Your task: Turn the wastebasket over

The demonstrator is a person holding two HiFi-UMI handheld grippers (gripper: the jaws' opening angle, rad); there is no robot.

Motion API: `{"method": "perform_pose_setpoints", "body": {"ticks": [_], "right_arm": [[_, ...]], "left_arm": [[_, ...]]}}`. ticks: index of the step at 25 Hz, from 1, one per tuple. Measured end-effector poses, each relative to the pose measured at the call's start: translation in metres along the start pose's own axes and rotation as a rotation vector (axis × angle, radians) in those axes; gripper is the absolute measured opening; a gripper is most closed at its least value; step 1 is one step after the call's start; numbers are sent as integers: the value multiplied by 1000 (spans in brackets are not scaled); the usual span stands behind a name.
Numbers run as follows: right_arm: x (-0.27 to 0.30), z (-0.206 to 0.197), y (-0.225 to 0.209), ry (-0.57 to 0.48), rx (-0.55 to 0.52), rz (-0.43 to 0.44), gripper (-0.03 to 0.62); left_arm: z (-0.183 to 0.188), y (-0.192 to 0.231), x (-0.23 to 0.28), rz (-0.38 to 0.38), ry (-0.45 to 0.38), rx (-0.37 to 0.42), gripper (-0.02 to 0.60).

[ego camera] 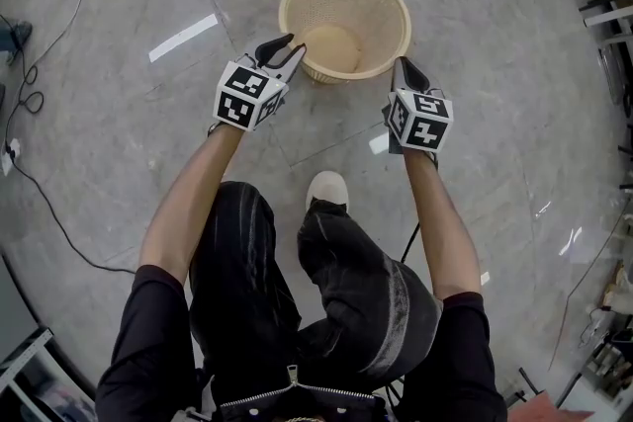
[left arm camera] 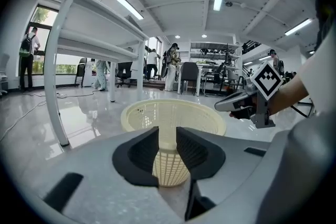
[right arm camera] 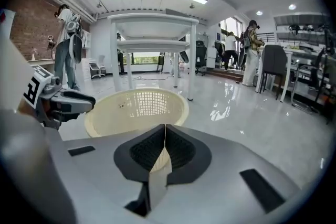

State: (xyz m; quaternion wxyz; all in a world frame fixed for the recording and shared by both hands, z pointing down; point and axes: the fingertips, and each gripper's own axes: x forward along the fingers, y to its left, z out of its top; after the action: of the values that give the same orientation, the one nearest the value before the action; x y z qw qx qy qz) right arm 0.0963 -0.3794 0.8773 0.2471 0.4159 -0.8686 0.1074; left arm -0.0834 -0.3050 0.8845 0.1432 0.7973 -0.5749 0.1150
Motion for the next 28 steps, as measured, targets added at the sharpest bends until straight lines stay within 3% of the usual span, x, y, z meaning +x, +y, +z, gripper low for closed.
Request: {"method": "perform_pose_setpoints", "body": {"ticks": [7,12,18,28], "right_arm": [[2,-6,0,-10,8,-6,11],[2,-4,-2,12,17,4,11],[-3,20,16,-37,-21,46,12],[-30,82,27,-98,-96,89,12]], "left_arm": [[1,4,0,25,-23,-17,71],[1,5,0,25,-20,-45,3],[5,7,-9,24,-15,-35,3],[72,5,-20,1,-84,-21,3]]}}
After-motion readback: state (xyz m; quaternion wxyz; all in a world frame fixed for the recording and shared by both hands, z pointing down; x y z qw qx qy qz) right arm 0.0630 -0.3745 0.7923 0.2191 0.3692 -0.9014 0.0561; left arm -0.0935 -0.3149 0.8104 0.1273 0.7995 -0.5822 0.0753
